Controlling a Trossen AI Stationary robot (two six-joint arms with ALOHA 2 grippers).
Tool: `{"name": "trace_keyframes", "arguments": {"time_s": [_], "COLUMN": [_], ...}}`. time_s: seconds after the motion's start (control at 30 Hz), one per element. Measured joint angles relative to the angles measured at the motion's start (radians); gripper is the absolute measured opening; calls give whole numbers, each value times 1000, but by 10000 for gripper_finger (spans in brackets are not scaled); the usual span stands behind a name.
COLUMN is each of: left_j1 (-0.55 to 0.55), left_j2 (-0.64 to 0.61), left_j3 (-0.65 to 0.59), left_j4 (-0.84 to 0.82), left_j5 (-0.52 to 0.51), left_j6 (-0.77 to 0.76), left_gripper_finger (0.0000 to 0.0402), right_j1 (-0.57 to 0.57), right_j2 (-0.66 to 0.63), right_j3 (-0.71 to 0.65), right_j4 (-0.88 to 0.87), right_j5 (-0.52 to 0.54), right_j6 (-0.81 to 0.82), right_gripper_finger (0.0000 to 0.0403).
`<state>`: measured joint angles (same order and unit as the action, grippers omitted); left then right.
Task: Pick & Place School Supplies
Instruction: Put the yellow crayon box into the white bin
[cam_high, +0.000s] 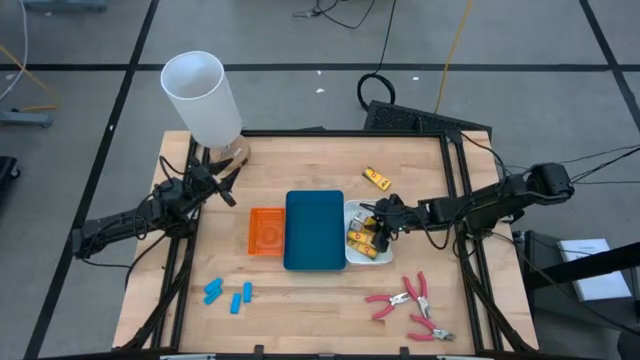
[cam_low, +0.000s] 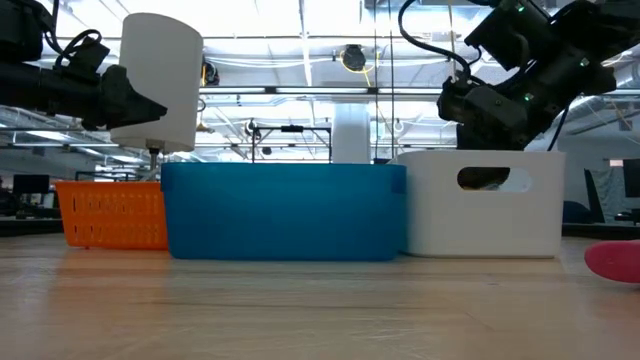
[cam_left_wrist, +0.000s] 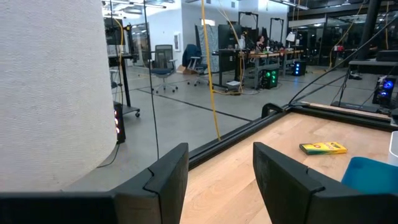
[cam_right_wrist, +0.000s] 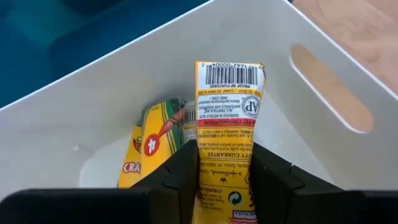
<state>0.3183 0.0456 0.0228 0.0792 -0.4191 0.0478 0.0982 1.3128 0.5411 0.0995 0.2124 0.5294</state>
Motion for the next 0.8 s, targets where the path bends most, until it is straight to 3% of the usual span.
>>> {"name": "trace_keyframes", "arguments": {"time_s": [0.8], "left_j1": [0], "left_j2": [0], "left_j3": [0], "left_j4": [0], "left_j5": [0], "left_j6": [0], "left_gripper_finger": [182], "right_j1": [-1], "right_j2": [0], "right_j3": [-30], "right_j4": [4], "right_j5": [49], "right_j6": [35], "right_gripper_finger": [113]}}
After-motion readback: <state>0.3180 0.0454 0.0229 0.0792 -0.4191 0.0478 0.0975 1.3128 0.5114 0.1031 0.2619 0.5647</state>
